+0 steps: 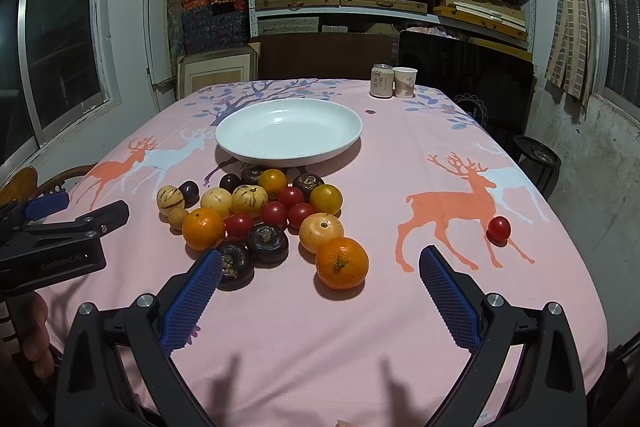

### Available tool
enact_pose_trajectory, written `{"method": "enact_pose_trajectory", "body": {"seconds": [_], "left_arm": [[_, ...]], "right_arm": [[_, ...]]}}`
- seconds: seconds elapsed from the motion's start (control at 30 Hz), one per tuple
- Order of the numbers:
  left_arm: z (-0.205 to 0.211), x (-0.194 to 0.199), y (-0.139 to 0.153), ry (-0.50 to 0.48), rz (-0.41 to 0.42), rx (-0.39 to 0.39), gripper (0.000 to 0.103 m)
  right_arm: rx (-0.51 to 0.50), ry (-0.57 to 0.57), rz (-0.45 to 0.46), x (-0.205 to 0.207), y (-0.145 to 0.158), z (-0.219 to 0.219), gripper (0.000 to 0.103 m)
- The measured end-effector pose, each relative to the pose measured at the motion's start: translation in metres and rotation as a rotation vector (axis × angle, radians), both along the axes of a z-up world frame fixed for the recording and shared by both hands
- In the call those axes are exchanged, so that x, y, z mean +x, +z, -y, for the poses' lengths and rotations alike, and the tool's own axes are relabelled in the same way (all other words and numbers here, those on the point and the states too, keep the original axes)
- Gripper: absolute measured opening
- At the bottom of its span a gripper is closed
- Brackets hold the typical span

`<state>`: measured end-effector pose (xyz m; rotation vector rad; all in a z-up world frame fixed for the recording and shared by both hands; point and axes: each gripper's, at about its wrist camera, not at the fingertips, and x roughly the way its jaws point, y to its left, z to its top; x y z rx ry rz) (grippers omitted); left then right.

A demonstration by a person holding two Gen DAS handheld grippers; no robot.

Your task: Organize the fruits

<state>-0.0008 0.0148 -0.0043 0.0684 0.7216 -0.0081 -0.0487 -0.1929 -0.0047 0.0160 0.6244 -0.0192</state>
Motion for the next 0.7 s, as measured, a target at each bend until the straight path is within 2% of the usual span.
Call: {"method": "enact_pose_trajectory", "body": {"seconds": [0.3, 0.53, 0.7], "left_arm": [[-0.003, 0.005, -0.007, -0.001, -0.009, 0.009, 0.099], [-0.012, 0.031, -0.041, -0.009, -0.101, 0.024, 0.099], [-0.002, 0.051, -0.058, -0.036, -0.130, 0.056, 0.099]], "right_arm": [[-0.018, 0.013, -0.025, 0.003, -0.006, 0.002, 0.100], [-0.002, -0.011, -0.104, 0.013, -0.028, 0.028, 0.100], [-0.004, 0.018, -0.112, 0.020, -0.033, 0.030, 0.099]]}}
